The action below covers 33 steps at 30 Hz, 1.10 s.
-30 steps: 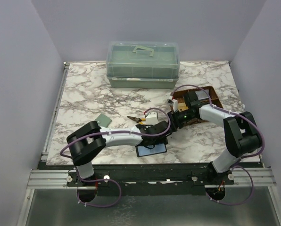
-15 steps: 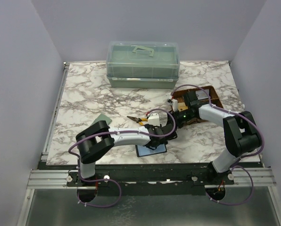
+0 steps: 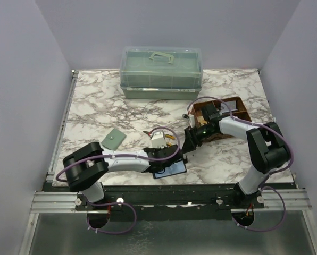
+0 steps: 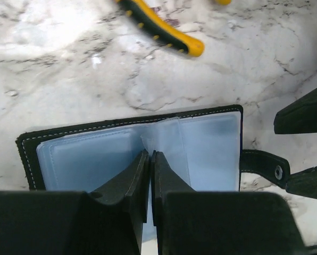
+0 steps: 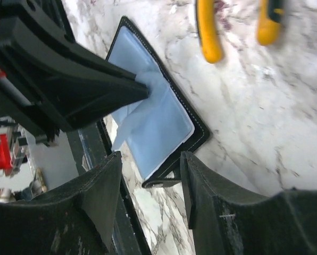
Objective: Take the credit cards out of the card holder
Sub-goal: Move the card holder to the center of the board.
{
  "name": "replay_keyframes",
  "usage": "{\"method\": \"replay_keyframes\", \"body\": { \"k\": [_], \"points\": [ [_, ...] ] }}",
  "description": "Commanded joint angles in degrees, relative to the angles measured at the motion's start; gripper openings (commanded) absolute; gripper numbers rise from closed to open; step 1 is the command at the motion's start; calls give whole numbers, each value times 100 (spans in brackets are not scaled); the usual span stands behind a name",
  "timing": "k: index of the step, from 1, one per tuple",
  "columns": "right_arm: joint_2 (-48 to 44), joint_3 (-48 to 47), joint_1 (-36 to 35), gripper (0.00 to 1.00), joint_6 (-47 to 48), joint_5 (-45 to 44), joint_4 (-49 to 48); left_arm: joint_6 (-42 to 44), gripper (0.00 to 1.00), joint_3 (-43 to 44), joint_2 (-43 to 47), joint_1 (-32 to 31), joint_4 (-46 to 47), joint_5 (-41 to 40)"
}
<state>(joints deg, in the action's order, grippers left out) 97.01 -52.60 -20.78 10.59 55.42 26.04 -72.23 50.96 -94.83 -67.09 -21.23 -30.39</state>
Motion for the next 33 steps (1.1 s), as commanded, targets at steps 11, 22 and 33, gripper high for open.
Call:
{"method": "replay_keyframes", "body": {
  "k": [11, 22, 33],
  "points": [
    [855, -540, -1078, 54, 491, -91, 674, -381, 12, -2472, 1948, 534, 1680, 660],
    [1452, -898, -1479, 40, 376, 815, 862, -278, 12, -2992, 2293, 618, 2529, 812],
    [1496, -1069, -1469, 0, 219, 1209, 731, 50, 15, -3096, 2258, 620, 3099, 1207]
  ]
}}
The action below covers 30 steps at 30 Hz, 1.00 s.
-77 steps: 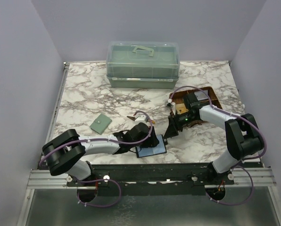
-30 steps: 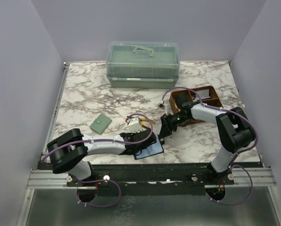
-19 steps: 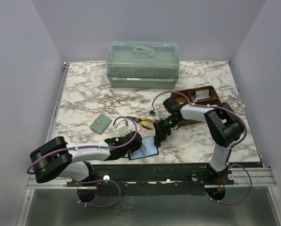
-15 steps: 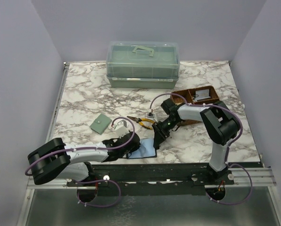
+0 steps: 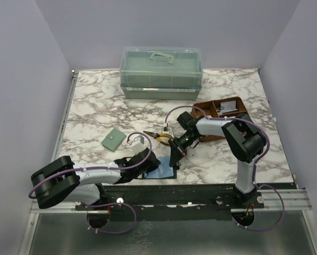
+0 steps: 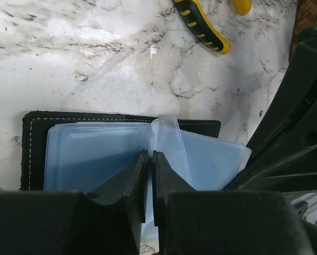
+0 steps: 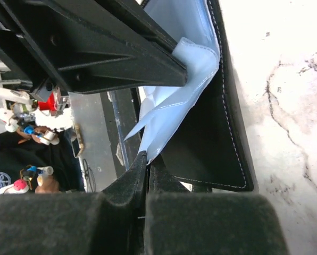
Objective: Take the credit cards out of the card holder
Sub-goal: Move the card holder to the center of the board.
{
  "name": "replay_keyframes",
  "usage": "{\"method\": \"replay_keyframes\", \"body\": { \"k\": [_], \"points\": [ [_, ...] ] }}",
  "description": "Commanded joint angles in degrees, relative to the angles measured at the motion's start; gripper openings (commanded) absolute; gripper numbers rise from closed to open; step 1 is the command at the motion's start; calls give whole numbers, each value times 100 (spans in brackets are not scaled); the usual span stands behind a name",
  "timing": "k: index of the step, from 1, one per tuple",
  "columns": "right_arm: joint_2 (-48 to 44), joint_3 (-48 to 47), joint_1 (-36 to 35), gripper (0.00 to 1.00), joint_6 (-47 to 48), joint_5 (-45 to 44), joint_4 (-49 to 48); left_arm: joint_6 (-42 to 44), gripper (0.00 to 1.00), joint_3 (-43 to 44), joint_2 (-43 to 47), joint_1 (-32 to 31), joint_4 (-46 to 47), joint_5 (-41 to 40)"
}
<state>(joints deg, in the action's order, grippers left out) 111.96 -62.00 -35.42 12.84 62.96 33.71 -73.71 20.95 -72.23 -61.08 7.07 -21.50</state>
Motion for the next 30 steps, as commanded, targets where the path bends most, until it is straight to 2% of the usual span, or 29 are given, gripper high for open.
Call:
{"method": "replay_keyframes", "body": {
  "k": [1, 4, 6, 9, 11, 12, 13, 15, 17, 21, 25, 27, 30],
  "points": [
    [-6, -143, -8, 0, 61, 703, 18, 214, 15, -106, 21, 17, 278, 321],
    [-107, -189, -9, 0, 277, 1066, 167, 303, 24, -178, 230, 33, 299, 313],
    [-218, -253, -7, 0, 444, 811, 246, 431, 34, -223, 489, 38, 318, 321],
    [-509, -292, -1, 0, 531, -563, 165, 757, 59, -319, 1016, 59, 343, 379],
    [-728, -189, -1, 0, 615, -1457, 26, 971, 71, -352, 1415, 130, 255, 478],
    [-809, -136, 0, 3, 675, -1577, 17, 1059, 75, -354, 1606, 191, 161, 540],
    [-875, -118, 0, 11, 769, -1658, 47, 1146, 77, -343, 1805, 271, 12, 606],
    [-1017, -95, 27, 28, 934, -1562, 157, 1246, 79, -290, 2229, 471, -381, 725],
    [-1184, -115, 109, 36, 1158, -1288, 345, 1318, 79, -218, 2497, 699, -827, 921],
    [-1485, -129, 362, 42, 1761, -736, 786, 1277, 77, 41, 2591, 992, -1749, 1134],
    [-1692, 54, 535, 53, 2281, -954, 949, 1104, 74, 402, 2099, 1070, -2679, 948],
    [-1796, 230, 540, 59, 2542, -1148, 939, 1103, 73, 528, 1783, 1089, -2854, 969],
    [-1978, 393, 606, 61, 2737, -1100, 860, 1158, 73, 603, 1487, 1098, -2843, 1035]
  ]
}}
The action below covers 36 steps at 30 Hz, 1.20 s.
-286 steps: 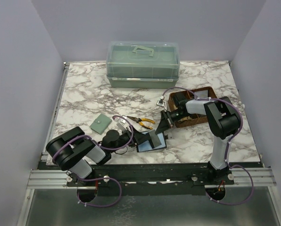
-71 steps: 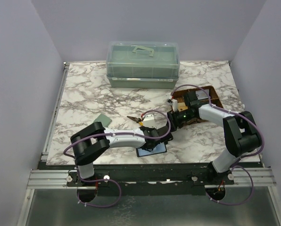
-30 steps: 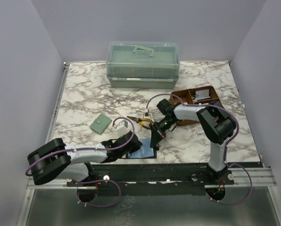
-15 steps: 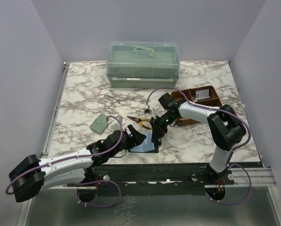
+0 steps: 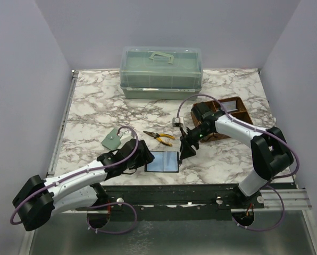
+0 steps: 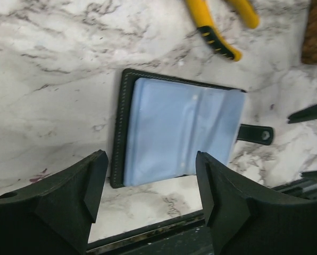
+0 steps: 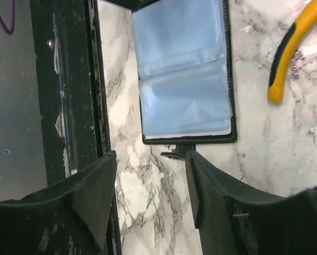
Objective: Take the credit cards out of the card holder
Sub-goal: Move the card holder to the center of the board.
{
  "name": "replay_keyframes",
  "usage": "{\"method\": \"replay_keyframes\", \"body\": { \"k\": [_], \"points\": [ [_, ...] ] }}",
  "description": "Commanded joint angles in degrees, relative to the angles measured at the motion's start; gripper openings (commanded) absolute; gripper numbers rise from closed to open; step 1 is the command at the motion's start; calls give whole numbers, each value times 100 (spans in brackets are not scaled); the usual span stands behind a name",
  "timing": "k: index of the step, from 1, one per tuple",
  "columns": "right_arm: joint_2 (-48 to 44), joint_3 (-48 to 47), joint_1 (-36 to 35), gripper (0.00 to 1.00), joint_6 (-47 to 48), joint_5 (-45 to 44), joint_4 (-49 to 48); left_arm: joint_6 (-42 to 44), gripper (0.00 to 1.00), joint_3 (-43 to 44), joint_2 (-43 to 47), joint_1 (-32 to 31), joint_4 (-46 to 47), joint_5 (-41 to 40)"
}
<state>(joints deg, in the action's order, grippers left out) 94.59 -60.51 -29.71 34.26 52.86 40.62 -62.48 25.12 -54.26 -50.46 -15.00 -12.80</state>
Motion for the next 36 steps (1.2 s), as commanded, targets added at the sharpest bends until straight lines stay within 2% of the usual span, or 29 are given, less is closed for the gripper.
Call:
{"method": "replay_keyframes", "body": {
  "k": [1, 7, 17, 20, 23, 29, 33, 34, 36],
  "points": [
    [-281, 280, 66, 61, 600, -102, 102, 81, 73, 198, -373, 34, -632, 147],
    [-82, 573, 117, 60, 663, -595, -319, 161, 71, 74, -640, 133, -406, 291],
    [343, 363, 115, 57, 218, -584, -459, -119, 50, -129, -1519, 178, 504, 623],
    [424, 324, 115, 54, 201, -546, -412, -77, 37, -58, -1791, 185, 763, 777],
    [412, 241, 115, 49, 71, -610, -409, -78, 31, -9, -1978, 183, 1008, 912],
    [-105, 92, 374, 48, -236, -1067, -490, -181, 28, -25, -2055, 178, 1388, 1047],
    [-650, -99, 805, 52, -28, -684, -218, -13, 29, -36, -1803, 185, 1630, 1103],
    [-823, -146, 859, 54, 15, -585, -160, 93, 32, -11, -1692, 182, 1696, 1126],
    [-1212, -242, 928, 58, -10, -604, -149, 329, 43, 78, -1415, 211, 1678, 1084]
  ]
}}
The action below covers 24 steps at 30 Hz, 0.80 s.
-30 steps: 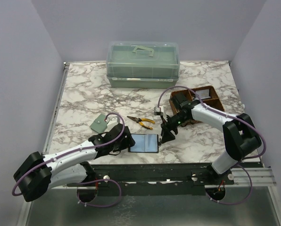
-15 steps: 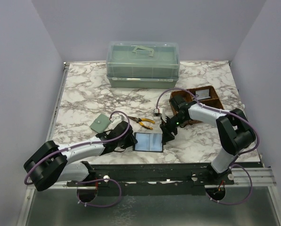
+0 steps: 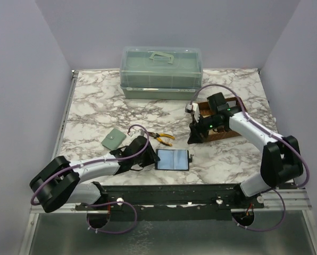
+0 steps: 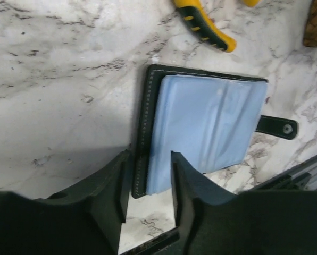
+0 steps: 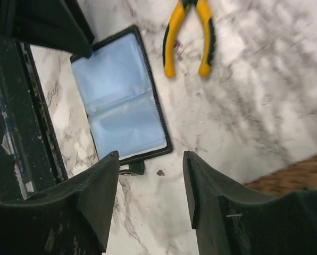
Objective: Take the credit cards out of the card holder
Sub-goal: Move the card holder to the center of the board, then reset both arms
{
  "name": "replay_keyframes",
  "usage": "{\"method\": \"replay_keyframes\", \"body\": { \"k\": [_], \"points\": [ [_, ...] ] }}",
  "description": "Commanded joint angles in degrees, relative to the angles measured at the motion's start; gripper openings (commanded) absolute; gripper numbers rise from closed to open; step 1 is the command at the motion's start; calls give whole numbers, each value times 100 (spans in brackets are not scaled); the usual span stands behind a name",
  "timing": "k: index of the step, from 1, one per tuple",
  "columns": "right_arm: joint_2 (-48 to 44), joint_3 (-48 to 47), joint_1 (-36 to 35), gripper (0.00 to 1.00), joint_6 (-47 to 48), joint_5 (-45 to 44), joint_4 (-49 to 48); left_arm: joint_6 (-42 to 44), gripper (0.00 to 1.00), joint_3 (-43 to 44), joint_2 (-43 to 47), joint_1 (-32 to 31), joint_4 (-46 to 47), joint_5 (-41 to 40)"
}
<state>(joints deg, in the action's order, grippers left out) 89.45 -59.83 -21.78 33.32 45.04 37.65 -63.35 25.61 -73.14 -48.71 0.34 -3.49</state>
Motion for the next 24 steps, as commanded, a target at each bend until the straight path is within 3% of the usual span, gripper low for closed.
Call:
{"method": "replay_keyframes", "body": {
  "k": [1, 5, 9, 14, 19, 24],
  "points": [
    [-881, -370, 183, 61, 12, 120, 111, 560, 50, 85, 648, 68, 104, 121],
    [-1529, -725, 698, 77, -260, -18, 19, 1231, 77, 361, 1267, 446, -24, 174],
    [-1672, -1211, 1433, 85, -688, 422, 168, 1805, 97, 787, 1698, 837, -208, 273],
    [-1958, -1426, 2051, 99, -1711, 525, -264, 2236, 99, 1456, 1781, 1284, -355, 552],
    [-2119, -1430, 2552, 99, -2934, 226, -682, 2665, 99, 2185, 1639, 1611, -792, 722],
    [-2395, -1380, 2604, 99, -3224, -543, -761, 3016, 99, 2729, 1683, 1834, -1281, 715]
  ]
}}
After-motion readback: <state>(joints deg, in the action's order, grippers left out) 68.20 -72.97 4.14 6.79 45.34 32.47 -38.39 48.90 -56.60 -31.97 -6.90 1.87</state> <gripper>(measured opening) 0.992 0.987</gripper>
